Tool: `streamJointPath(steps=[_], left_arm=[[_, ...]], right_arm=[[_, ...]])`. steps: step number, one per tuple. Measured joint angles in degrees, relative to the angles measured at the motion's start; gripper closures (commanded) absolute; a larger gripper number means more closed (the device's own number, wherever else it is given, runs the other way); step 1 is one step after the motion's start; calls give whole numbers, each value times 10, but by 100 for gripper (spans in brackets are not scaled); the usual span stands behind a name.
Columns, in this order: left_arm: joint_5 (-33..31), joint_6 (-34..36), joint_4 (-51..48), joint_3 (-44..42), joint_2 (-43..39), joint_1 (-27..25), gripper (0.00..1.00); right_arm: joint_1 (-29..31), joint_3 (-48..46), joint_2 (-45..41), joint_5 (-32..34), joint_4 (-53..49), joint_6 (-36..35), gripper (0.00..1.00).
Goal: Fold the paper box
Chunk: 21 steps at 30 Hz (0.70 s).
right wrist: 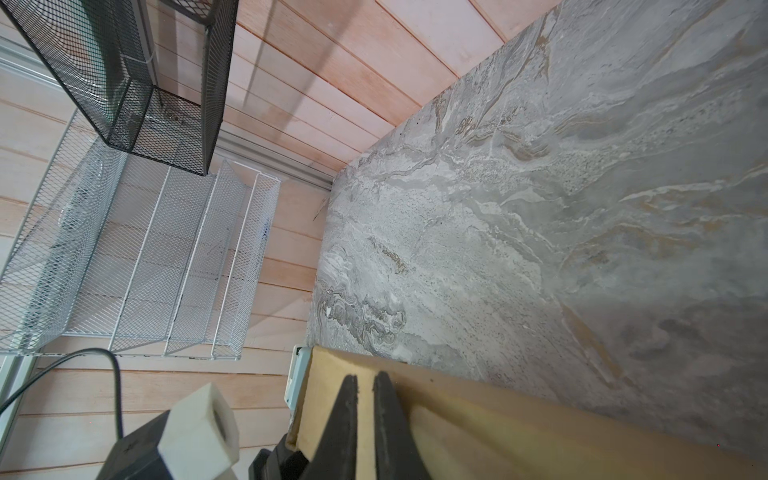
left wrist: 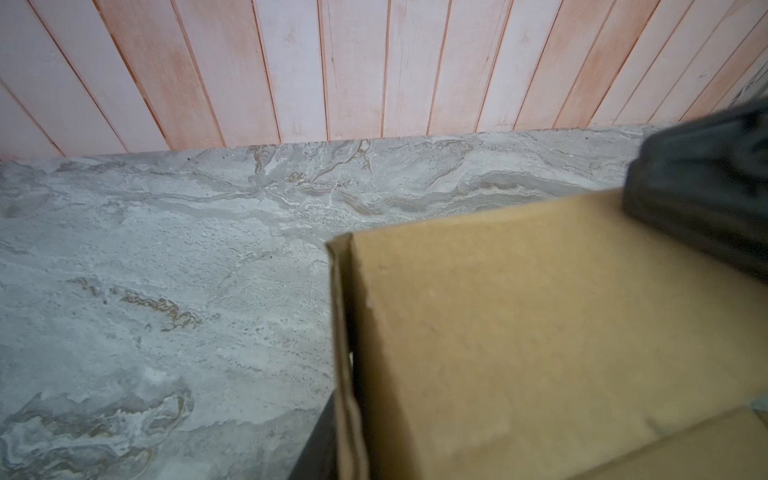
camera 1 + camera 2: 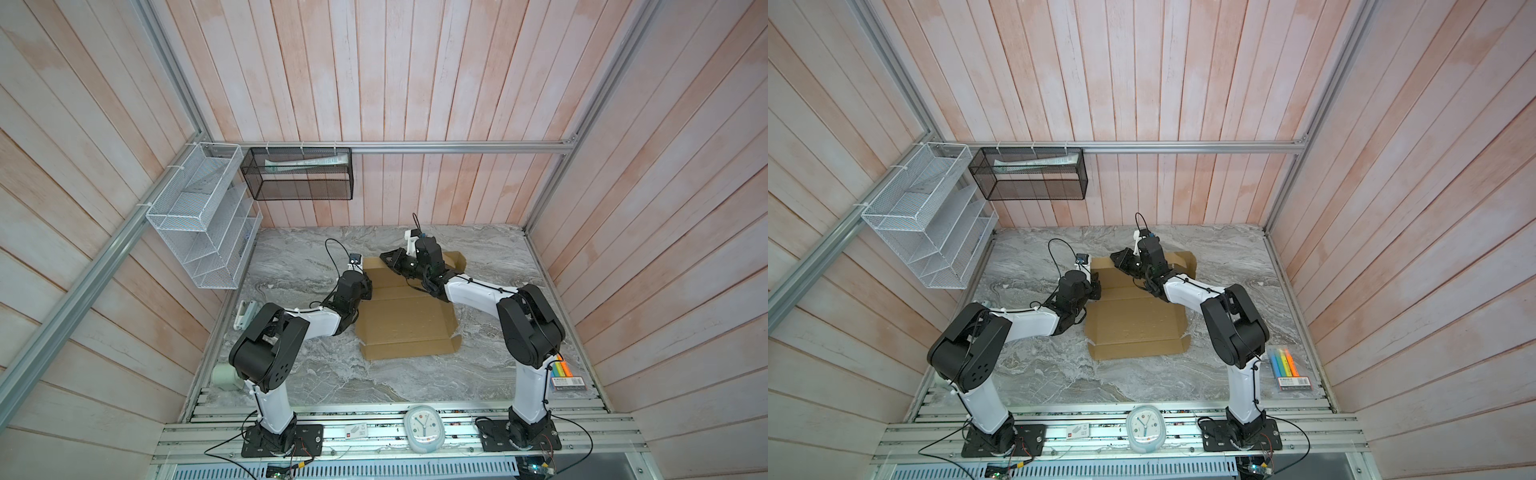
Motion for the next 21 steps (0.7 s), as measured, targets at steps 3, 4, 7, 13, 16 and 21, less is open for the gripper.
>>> streamJointPath(steps=[3, 4, 7, 13, 16, 21], left_arm=[[2, 0, -1, 0, 6, -2, 68], [2, 0, -1, 0, 8, -2, 67], [1, 0, -2, 0, 14, -2, 68], [-10, 0, -4, 12, 37, -3, 75], [-23, 0, -8, 28, 49, -5, 78], [-44, 0, -13, 44, 60, -11, 84]], right_arm=[[0, 0, 0, 0, 0, 0, 87], [0, 0, 0, 0, 0, 0, 87], [0, 0, 0, 0, 0, 0, 87], [0, 0, 0, 1, 0, 0, 87], [0, 0, 0, 5, 0, 0, 88], [-3, 0, 0, 8, 0, 3, 88]])
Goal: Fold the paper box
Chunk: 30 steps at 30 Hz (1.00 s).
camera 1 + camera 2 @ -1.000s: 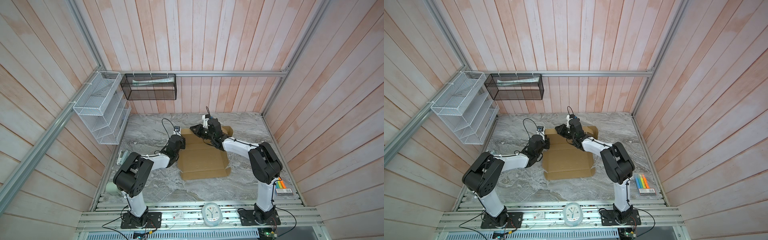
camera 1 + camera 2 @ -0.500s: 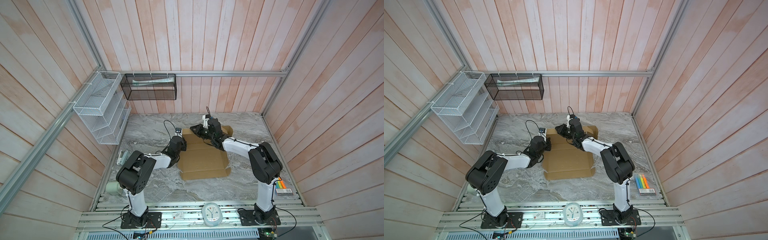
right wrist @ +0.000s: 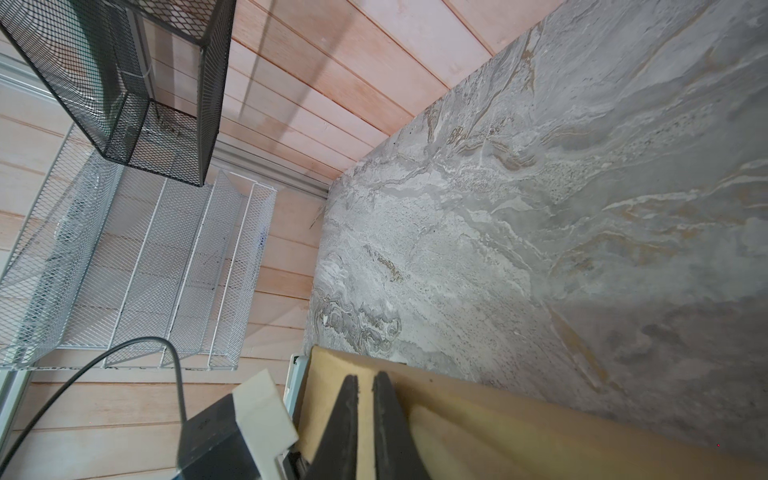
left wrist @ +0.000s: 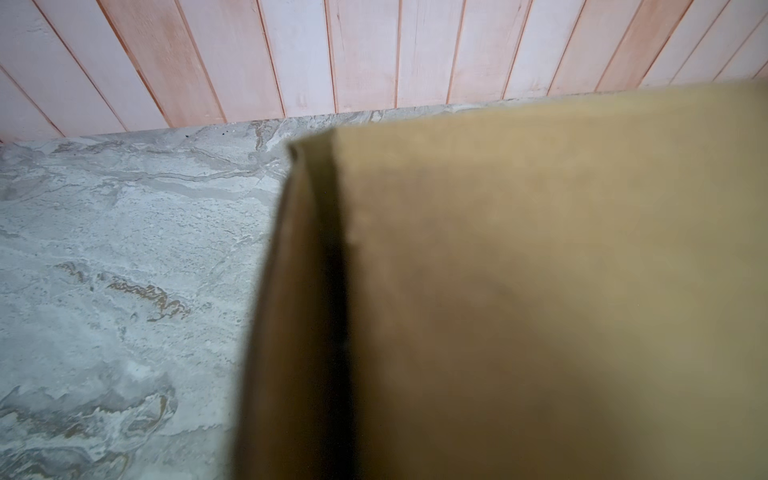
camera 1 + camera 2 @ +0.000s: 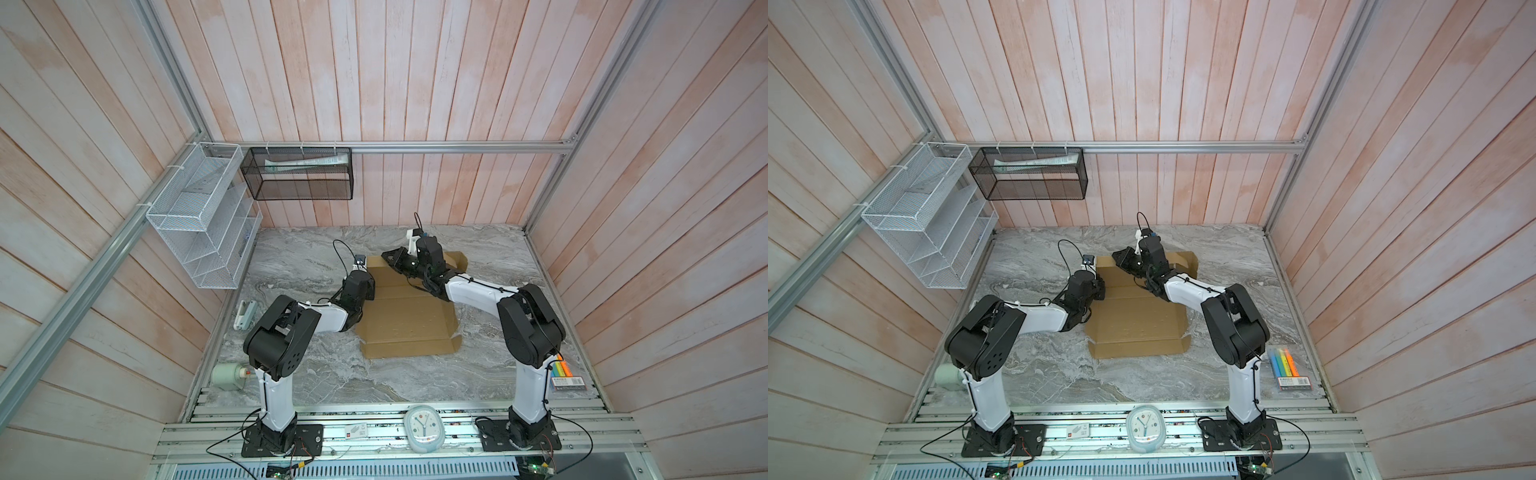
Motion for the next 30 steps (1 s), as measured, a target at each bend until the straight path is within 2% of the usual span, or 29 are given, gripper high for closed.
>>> streamJointPath(steps=[11, 23, 30], left_arm=[[-25, 0, -12, 9, 4, -5, 100], [-41, 4, -18, 11, 5, -12, 100], [-41, 2, -18, 10, 5, -13, 82]], right_arm=[[-1, 0, 1, 1, 1, 2, 88], [-1, 0, 2, 1, 3, 10, 88], [-1, 0, 2, 1, 4, 13, 88]])
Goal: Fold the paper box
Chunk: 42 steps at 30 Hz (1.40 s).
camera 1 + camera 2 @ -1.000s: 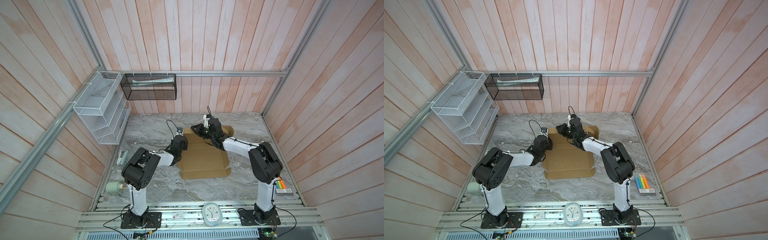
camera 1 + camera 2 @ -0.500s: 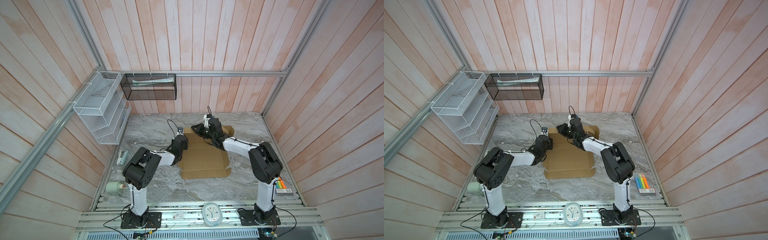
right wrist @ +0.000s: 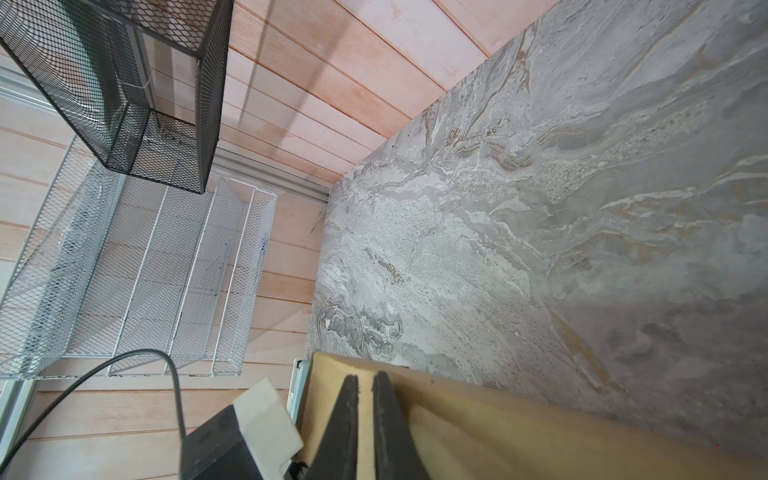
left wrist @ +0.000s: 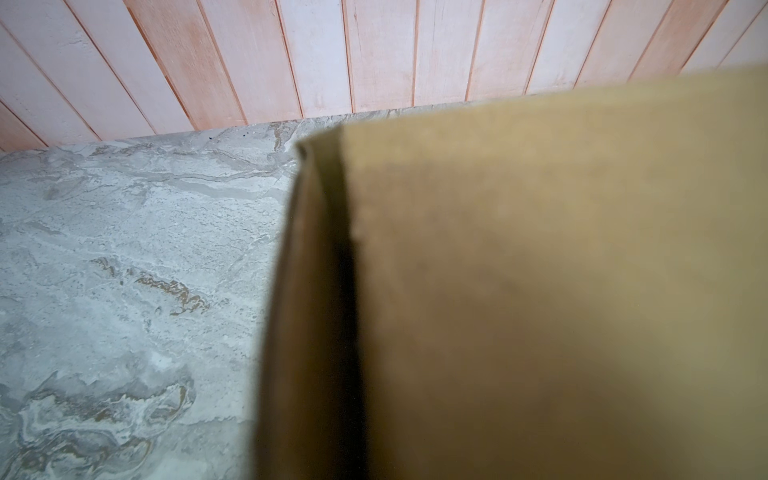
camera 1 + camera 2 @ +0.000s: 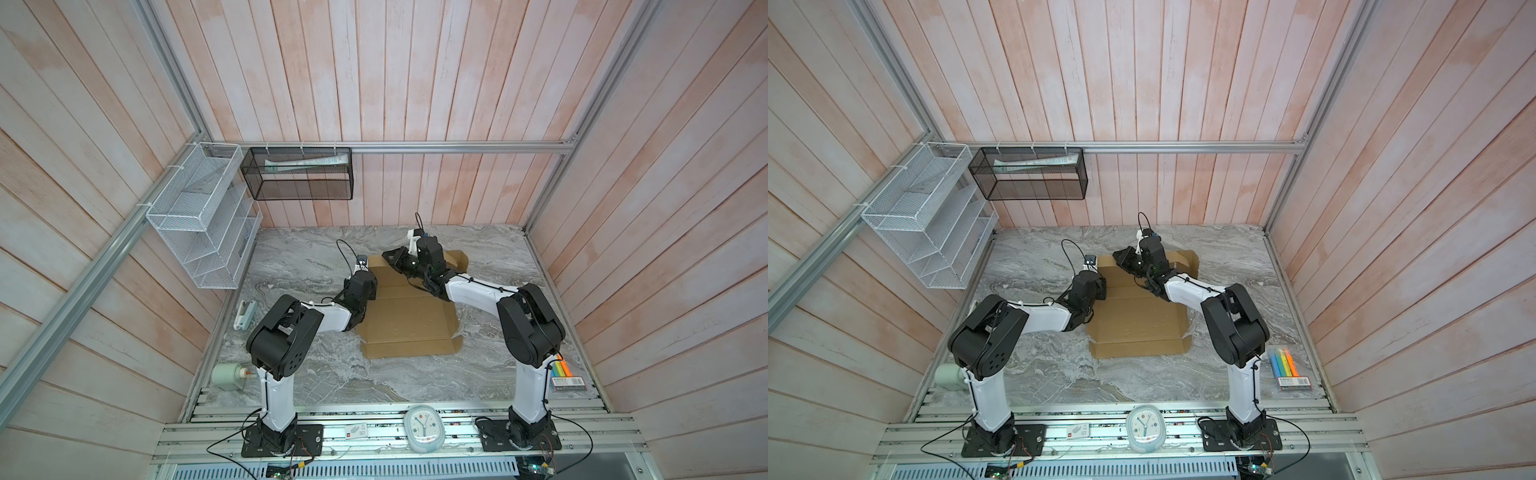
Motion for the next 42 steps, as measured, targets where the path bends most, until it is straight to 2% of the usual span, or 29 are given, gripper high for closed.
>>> streamJointPath(steps=[5, 11, 20, 23, 26, 42], left_arm=[[5, -8, 6, -3, 0, -6, 67], [7, -13, 6, -13, -10, -9, 65], [-6, -13, 6, -29, -36, -6, 92], [-10, -16, 7, -30, -37, -4, 97], [-10, -17, 13, -34, -37, -3, 100], [-11, -26, 37, -76, -62, 9, 100]], right_arm=[[0, -3, 0, 0, 5, 2, 88], [0, -4, 0, 0, 7, 4, 86], [0, -3, 0, -1, 12, 3, 79], [0, -3, -1, -2, 12, 1, 75], [0, -1, -3, -3, 9, -3, 72], [1, 28, -16, -2, -61, -42, 61]])
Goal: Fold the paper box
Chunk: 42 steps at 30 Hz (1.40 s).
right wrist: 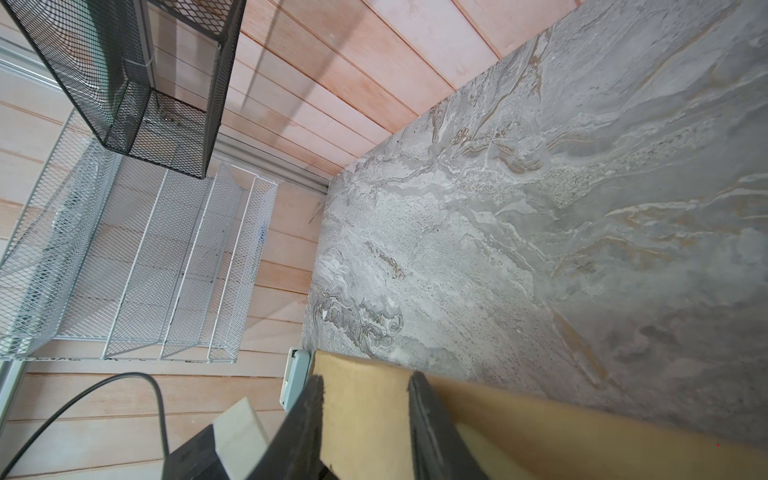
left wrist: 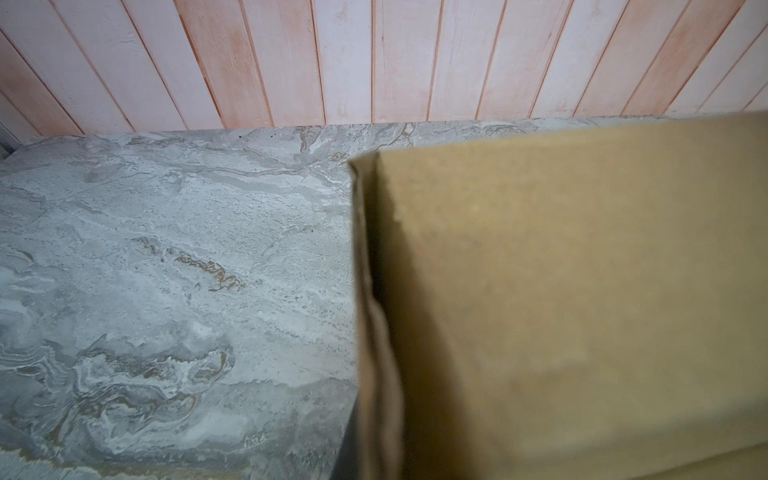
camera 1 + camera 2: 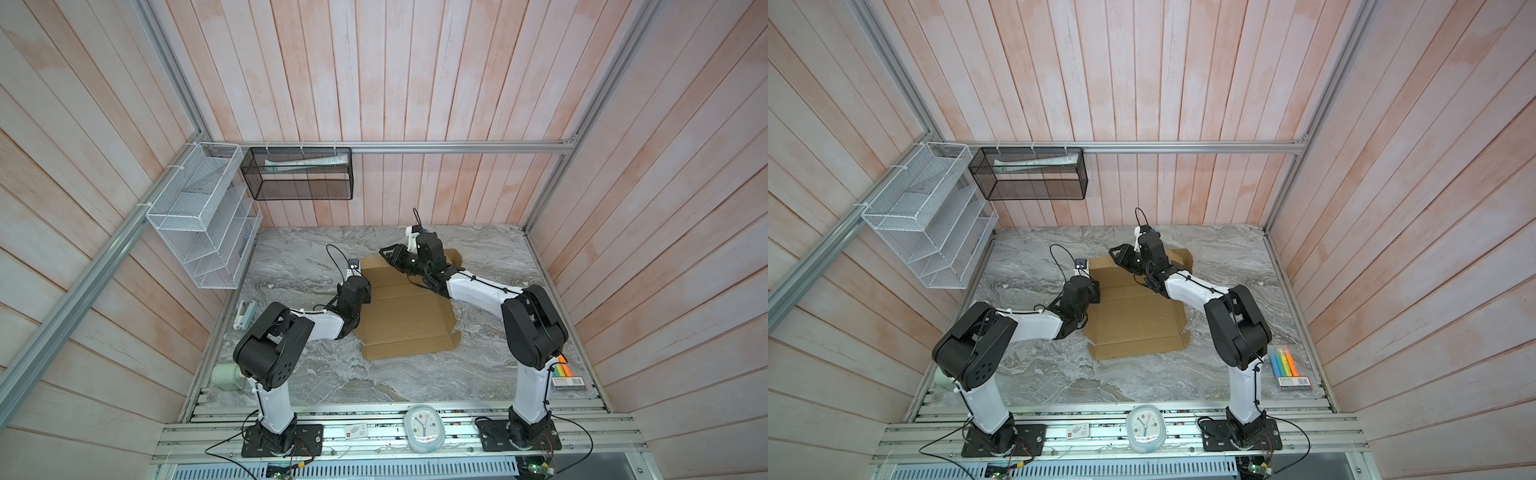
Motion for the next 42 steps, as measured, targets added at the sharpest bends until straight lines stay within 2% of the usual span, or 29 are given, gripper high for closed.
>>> streamJointPath(steps=[12, 26, 42], left_arm=[[-2, -13, -1, -31, -28, 8, 100], [1, -17, -23, -39, -61, 9, 100], [20, -17, -58, -39, -79, 18, 100]], right_arm=[[-11, -5, -74, 14, -76, -87, 52], [-77, -85, -200, 44, -157, -191, 40], [-140, -88, -204, 63, -222, -273, 32]])
